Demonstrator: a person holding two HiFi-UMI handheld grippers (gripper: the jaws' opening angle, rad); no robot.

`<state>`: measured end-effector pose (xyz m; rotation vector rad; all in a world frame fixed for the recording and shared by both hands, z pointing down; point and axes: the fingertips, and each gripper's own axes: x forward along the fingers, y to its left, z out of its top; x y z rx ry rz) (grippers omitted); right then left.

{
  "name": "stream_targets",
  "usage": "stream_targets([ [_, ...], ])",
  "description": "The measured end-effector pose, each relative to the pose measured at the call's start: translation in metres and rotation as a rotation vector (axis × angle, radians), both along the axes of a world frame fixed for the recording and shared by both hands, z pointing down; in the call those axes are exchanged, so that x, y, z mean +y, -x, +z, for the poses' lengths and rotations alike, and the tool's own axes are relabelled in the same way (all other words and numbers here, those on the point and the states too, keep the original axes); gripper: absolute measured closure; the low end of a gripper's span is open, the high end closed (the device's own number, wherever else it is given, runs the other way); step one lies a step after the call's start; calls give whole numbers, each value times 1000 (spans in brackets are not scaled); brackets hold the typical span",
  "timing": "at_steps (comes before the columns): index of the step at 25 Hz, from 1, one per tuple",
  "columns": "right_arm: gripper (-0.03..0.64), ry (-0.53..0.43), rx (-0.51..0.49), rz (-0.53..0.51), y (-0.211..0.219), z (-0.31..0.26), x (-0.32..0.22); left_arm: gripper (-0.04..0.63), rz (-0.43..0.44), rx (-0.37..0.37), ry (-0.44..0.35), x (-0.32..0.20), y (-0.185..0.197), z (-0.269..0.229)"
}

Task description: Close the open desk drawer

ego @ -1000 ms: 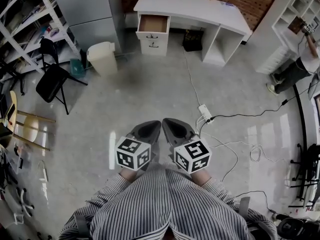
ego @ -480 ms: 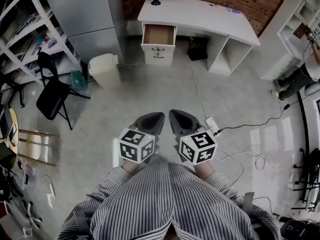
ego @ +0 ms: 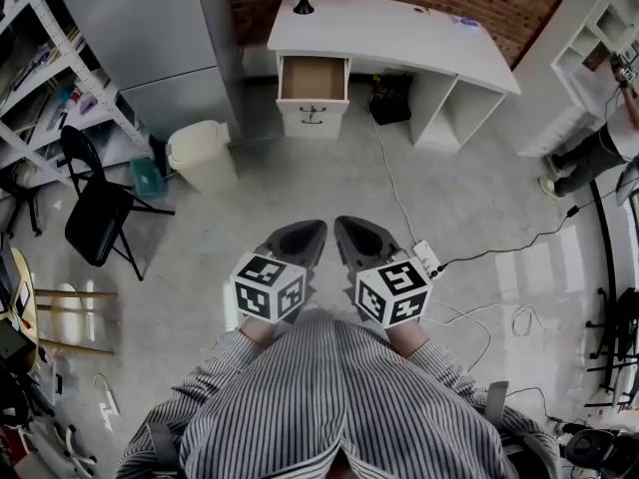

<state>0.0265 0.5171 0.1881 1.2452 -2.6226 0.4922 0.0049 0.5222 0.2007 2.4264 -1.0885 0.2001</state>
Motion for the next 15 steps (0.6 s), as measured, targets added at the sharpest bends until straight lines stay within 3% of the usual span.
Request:
stream_targets([
  [15,600,28,33,9,5,17,-52,580,-11,16,27,-48,10,16],
])
